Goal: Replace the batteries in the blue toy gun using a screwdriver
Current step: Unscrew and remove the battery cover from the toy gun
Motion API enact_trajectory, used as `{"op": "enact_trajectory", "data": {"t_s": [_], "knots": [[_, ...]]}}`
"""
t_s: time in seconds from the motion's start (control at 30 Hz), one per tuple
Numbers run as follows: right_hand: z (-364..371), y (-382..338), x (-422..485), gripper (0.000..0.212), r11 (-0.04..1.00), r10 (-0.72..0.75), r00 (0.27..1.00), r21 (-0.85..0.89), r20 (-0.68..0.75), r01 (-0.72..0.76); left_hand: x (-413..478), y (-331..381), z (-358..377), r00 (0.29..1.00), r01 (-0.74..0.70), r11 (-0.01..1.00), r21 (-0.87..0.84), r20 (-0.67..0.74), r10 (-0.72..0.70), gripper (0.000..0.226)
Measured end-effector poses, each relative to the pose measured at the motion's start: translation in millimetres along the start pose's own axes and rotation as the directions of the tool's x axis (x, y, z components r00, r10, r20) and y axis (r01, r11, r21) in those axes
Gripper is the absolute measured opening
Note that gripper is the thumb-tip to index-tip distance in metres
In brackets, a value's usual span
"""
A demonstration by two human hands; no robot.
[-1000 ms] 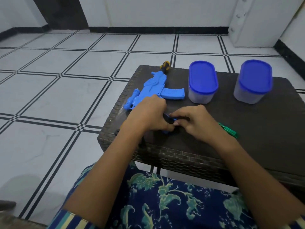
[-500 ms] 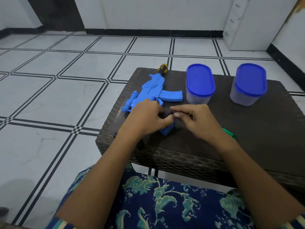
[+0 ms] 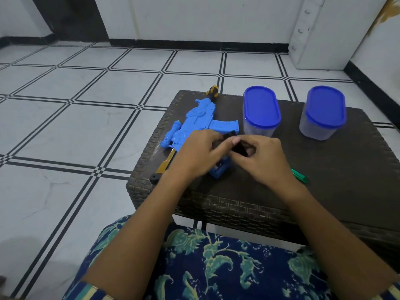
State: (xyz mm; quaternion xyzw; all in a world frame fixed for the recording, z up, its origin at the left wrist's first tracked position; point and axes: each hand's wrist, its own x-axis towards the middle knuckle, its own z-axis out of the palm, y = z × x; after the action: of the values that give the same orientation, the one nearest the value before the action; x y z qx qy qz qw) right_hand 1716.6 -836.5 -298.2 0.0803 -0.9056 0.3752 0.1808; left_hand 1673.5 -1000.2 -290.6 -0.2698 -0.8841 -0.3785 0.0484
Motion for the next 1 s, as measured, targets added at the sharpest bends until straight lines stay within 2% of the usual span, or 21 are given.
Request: {"op": "enact_trajectory", "data": {"t_s": [0.1, 0.17, 0.27, 0.4, 0.47, 0.57, 0.63, 0.67, 0.77, 0.87, 0.93, 1.0], "knots": [[-6, 7, 2, 0.04, 0.987, 0.125, 0.988, -0.117, 0.086, -0.115, -4, -18, -12, 0.973, -0.026, 0.987, 0.16, 0.229, -0.012, 0.04], [-8, 9, 4, 0.04, 0.973, 0.189, 0.969, -0.162, 0.156, -0.164, -9, -26, -17, 0.952, -0.003, 0.973, 0.231, 0.297, -0.067, 0.056], [-7, 9, 7, 0.04, 0.956, 0.26, 0.938, -0.199, 0.229, -0.217, -13, -30, -21, 0.935, -0.035, 0.961, 0.274, 0.349, -0.065, 0.076], [-11, 6, 8, 0.058, 0.906, 0.339, 0.916, -0.335, 0.212, -0.258, -13, -33, -21, 0.93, -0.027, 0.972, 0.235, 0.362, -0.062, 0.081], [-22, 6, 7, 0.06, 0.842, 0.419, 0.891, -0.443, 0.176, -0.308, -14, -34, -21, 0.932, -0.032, 0.975, 0.218, 0.359, -0.05, 0.082], [-43, 11, 4, 0.05, 0.66, 0.592, 0.787, -0.664, 0.174, -0.35, -14, -36, -21, 0.935, -0.034, 0.979, 0.203, 0.352, -0.041, 0.084], [-50, 16, 3, 0.044, 0.619, 0.693, 0.698, -0.647, 0.184, -0.444, -14, -35, -22, 0.933, -0.04, 0.976, 0.212, 0.357, -0.039, 0.083], [-51, 18, 2, 0.037, 0.629, 0.71, 0.679, -0.6, 0.186, -0.494, -14, -34, -22, 0.932, -0.045, 0.974, 0.222, 0.359, -0.039, 0.083], [-49, 26, 4, 0.014, 0.677, 0.678, 0.719, -0.511, 0.153, -0.53, -13, -33, -21, 0.929, -0.055, 0.969, 0.239, 0.368, -0.038, 0.082], [-46, 26, 5, 0.006, 0.749, 0.583, 0.807, -0.448, 0.093, -0.489, -13, -34, -21, 0.928, -0.059, 0.967, 0.25, 0.369, -0.039, 0.081], [-43, 19, 8, 0.007, 0.834, 0.464, 0.886, -0.347, 0.022, -0.429, -13, -35, -22, 0.929, -0.065, 0.964, 0.26, 0.368, -0.036, 0.08], [-41, 6, 10, 0.012, 0.903, 0.386, 0.922, -0.195, -0.017, -0.382, -13, -33, -23, 0.93, -0.069, 0.961, 0.267, 0.365, -0.034, 0.078]]}}
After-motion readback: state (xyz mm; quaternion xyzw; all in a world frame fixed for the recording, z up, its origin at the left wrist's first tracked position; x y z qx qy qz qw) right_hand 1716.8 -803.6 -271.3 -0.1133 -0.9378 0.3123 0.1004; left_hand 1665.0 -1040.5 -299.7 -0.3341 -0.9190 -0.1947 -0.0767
